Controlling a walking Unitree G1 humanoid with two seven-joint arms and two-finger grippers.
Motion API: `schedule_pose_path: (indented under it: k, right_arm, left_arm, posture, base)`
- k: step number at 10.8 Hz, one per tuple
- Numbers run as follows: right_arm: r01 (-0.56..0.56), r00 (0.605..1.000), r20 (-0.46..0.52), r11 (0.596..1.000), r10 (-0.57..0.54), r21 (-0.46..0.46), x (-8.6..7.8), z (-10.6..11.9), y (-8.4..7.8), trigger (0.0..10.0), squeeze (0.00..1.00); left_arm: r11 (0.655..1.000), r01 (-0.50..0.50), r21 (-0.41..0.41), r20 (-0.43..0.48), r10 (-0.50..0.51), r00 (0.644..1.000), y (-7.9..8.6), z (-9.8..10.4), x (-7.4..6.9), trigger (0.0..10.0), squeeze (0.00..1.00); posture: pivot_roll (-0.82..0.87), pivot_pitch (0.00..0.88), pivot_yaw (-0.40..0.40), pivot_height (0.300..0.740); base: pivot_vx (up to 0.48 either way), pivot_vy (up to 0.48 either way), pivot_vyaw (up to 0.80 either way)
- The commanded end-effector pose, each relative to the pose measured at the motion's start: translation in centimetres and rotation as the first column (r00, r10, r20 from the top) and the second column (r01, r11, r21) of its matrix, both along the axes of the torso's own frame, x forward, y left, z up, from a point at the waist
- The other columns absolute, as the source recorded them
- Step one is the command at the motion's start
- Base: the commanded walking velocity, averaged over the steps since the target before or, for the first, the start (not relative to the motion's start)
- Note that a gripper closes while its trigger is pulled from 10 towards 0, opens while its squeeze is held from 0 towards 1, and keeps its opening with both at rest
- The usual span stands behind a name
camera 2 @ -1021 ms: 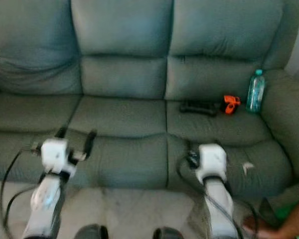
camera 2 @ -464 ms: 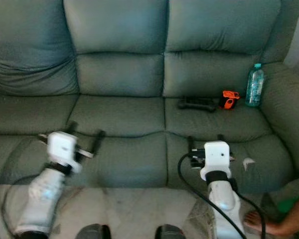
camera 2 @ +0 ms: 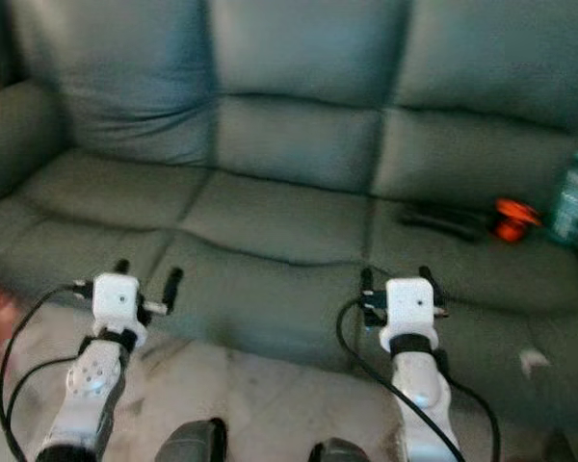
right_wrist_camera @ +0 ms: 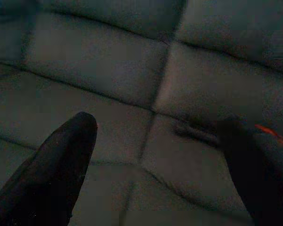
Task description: Hang hanger
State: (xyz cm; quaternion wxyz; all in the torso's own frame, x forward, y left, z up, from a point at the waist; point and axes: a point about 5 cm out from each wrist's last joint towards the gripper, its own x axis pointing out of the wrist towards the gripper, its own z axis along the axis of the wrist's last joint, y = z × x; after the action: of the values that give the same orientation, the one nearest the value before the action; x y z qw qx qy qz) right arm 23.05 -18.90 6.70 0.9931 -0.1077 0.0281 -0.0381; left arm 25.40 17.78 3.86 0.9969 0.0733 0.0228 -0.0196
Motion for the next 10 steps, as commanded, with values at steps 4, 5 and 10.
schedule_pose_path:
  k: [4, 5, 10]
  right_arm:
    - [-0.073, 0.996, 0.044, 0.997, 0.073, 0.002, 1.8, 1.1, 1.2, 10.0, 0.00]
    - [-0.102, 0.994, 0.050, 0.995, 0.101, 0.018, 2.0, 1.3, 1.5, 10.0, 0.00]
    - [-0.163, 0.986, 0.034, 0.986, 0.162, 0.020, 1.5, 0.6, 2.2, 10.0, 0.00]
  left_arm:
    - [0.992, -0.122, -0.015, 0.071, 0.123, 0.990, 1.1, 1.0, 0.3, 10.0, 0.00]
    - [0.995, -0.101, -0.001, 0.075, 0.101, 0.992, 0.8, 1.1, 0.4, 10.0, 0.00]
    - [0.996, -0.084, 0.012, 0.001, 0.084, 0.996, 1.2, 0.6, -0.2, 10.0, 0.00]
  posture:
    - [-0.02, 0.075, 0.000, 0.740]
    - [-0.02, 0.074, -0.003, 0.740]
    - [-0.02, 0.081, 0.006, 0.740]
  base:
    - [0.000, 0.000, 0.80]
    - [0.000, 0.000, 0.80]
    - [0.000, 0.000, 0.80]
